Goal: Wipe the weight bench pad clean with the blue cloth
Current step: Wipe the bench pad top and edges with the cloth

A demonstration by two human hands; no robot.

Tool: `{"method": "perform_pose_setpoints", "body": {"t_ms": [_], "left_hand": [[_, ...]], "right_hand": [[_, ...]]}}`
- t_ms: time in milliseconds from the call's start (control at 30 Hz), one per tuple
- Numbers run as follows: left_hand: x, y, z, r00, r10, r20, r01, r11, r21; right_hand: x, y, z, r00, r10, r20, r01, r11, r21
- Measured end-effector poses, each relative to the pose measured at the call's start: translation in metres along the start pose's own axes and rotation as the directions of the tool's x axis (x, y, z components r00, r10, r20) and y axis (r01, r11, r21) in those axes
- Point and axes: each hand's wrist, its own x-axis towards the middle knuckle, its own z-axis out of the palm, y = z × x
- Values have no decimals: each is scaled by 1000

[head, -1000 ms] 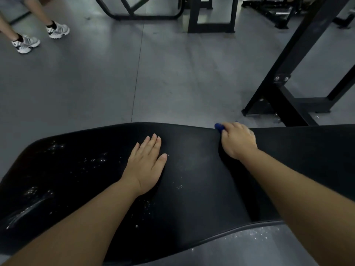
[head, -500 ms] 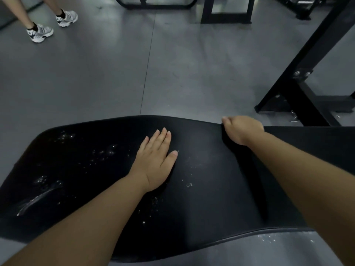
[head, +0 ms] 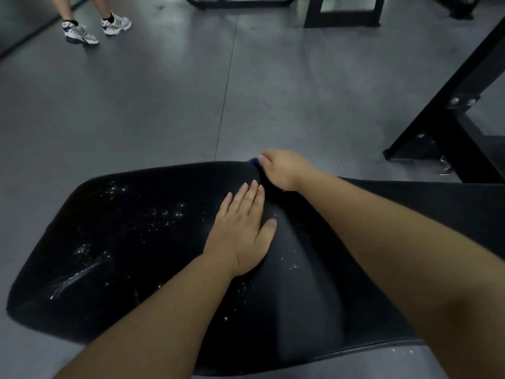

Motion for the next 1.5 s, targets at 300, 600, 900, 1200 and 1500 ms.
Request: {"method": "perform_pose_setpoints", "body": {"t_ms": [300,600,900,1200,1500], "left_hand": [[-2,-1,0,1000,13,-13,-13,1000,19],[6,0,-16,990,-29,135,55,980,-193],[-3,-100,-80,996,-64,-61,58,994,-88],[-6,-131,-67,979,-119,165,107,991,77],[-4,-134,-61,981,-123,148,126,992,-12]], "right_hand": [[13,-3,-4,994,89,68,-85,994,-69],[-31,13,-9,999,-42,25,39,993,114],[-79,22,-3,854,460,-242,-456,887,77],[-44,-87,42,1000,-11,18,10,997,73],[-131,18,20,747,598,-289,-550,801,236]]}}
